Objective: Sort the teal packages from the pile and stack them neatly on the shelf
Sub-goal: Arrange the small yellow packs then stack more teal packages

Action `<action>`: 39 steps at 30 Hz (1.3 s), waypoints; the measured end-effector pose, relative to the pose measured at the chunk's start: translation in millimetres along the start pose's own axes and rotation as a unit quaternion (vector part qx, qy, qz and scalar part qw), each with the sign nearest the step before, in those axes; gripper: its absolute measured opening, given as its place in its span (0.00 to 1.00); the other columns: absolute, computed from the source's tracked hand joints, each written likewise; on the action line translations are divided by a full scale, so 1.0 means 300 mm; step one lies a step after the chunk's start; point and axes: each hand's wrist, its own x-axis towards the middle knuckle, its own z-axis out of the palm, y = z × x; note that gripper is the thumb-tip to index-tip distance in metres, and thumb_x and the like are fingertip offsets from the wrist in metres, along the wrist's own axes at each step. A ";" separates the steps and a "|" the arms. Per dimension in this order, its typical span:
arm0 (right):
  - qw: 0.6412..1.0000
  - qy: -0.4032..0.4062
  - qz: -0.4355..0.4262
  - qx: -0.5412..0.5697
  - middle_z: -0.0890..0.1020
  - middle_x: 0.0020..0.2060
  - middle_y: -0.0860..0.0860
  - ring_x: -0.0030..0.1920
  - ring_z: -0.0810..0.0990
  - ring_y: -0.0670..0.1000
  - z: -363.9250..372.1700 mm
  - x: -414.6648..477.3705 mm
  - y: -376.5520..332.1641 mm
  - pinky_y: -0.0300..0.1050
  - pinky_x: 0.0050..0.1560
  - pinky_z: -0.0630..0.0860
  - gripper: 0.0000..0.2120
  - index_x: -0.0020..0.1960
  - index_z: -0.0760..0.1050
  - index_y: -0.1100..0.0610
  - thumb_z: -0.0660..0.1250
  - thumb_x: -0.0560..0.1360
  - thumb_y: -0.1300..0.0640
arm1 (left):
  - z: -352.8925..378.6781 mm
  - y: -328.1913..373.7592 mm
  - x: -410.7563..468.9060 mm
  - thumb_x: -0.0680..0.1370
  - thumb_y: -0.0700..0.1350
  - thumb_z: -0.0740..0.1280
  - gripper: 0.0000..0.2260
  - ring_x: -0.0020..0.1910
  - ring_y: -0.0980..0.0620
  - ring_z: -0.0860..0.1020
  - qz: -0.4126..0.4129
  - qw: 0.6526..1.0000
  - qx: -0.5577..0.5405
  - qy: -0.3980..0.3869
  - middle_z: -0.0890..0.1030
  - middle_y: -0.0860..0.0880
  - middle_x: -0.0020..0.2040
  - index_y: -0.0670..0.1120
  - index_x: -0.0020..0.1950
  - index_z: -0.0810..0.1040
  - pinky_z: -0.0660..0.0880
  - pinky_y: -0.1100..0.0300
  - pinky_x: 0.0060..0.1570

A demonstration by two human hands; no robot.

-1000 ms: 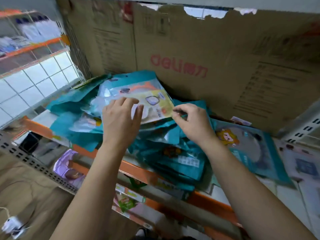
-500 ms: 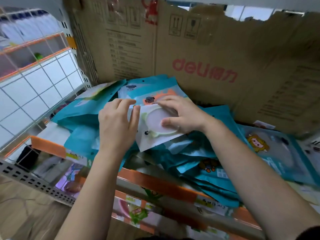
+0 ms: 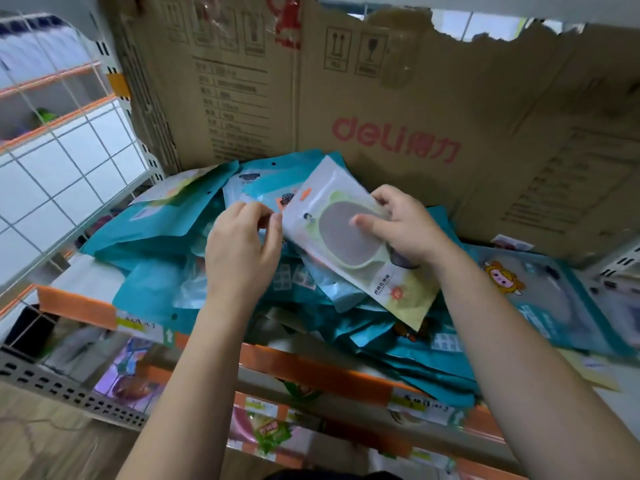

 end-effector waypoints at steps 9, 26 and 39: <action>0.963 0.149 0.123 0.186 0.85 0.44 0.56 0.46 0.84 0.57 -0.076 -0.137 0.172 0.62 0.52 0.80 0.02 0.49 0.75 0.52 0.66 0.79 0.54 | 0.043 0.033 -0.011 0.73 0.67 0.63 0.29 0.51 0.43 0.70 -0.072 0.988 0.131 -0.046 0.73 0.42 0.47 0.39 0.46 0.77 0.66 0.52 0.52; 0.897 0.285 0.205 0.270 0.85 0.46 0.56 0.48 0.84 0.59 -0.128 -0.323 0.278 0.59 0.51 0.81 0.07 0.53 0.75 0.60 0.68 0.78 0.58 | 0.135 0.161 0.043 0.79 0.48 0.62 0.11 0.46 0.40 0.75 -0.092 0.987 0.100 -0.089 0.80 0.44 0.44 0.44 0.42 0.78 0.62 0.52 0.48; 0.853 0.410 0.210 0.248 0.84 0.50 0.53 0.53 0.83 0.55 -0.293 -0.567 0.337 0.59 0.59 0.77 0.03 0.51 0.78 0.53 0.68 0.77 0.58 | 0.230 0.306 0.029 0.80 0.51 0.63 0.13 0.37 0.61 0.76 -0.101 0.950 -0.288 -0.064 0.75 0.54 0.39 0.45 0.59 0.68 0.69 0.66 0.37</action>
